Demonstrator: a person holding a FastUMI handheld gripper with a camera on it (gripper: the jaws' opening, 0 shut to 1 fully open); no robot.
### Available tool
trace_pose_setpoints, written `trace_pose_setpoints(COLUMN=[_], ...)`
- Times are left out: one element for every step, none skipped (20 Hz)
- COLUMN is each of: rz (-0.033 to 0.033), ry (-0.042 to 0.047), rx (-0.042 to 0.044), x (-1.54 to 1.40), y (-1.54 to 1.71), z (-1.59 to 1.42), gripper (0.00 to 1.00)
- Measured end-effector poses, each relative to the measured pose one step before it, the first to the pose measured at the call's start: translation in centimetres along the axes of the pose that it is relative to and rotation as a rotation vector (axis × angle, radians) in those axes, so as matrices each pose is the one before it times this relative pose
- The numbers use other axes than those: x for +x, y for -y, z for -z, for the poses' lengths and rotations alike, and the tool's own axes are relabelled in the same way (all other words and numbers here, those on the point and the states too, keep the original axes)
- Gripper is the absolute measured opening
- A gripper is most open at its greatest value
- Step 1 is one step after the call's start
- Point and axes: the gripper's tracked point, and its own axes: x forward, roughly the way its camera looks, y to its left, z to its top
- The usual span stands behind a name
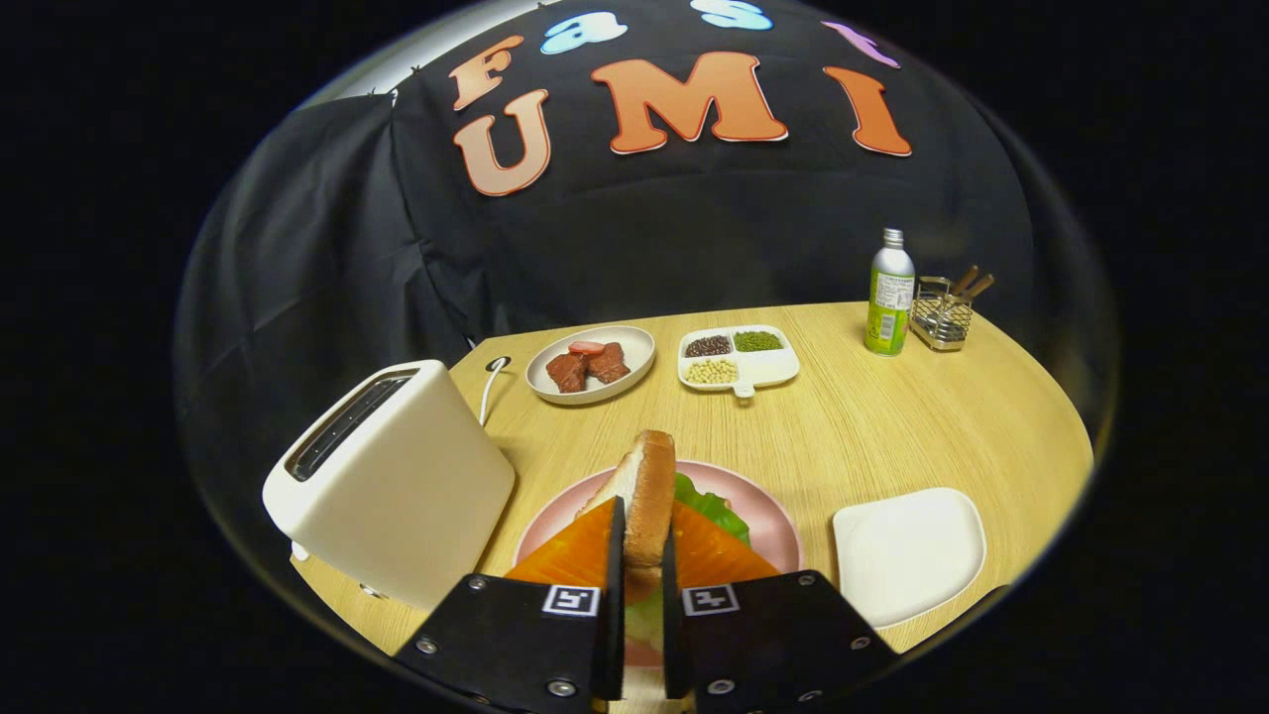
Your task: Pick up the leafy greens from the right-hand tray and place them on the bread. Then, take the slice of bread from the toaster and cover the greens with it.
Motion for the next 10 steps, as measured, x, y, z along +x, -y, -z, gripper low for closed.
trace_pose_setpoints(rz=[0.00762,0.00429,0.00744,0.01125,0.01306,0.01045,0.01363,0.01022,0.00542,0.0058], ry=[-0.00293,-0.00575,-0.00247,-0.00062,-0.00127,-0.00093,-0.00123,0.00159,-0.00068,-0.00158], rx=[-0.00199,0.00409,0.00216,-0.00163,-0.0055,-0.00691,-0.01007,-0.00706,-0.00016,0.00196], x=[0.167,0.143,0.086,-0.058,0.065,0.097,-0.002,0.012,-0.084,0.031], y=[0.441,0.417,0.362,0.48,0.493,0.332,0.468,0.377,0.215,0.231], z=[0.143,0.151,0.045,0.024,0.193,0.072,0.12,-0.024,0.105,0.131], gripper=[0.22,0.24,0.29,0.33,0.4,0.44,0.51,0.53,0.58,0.63])
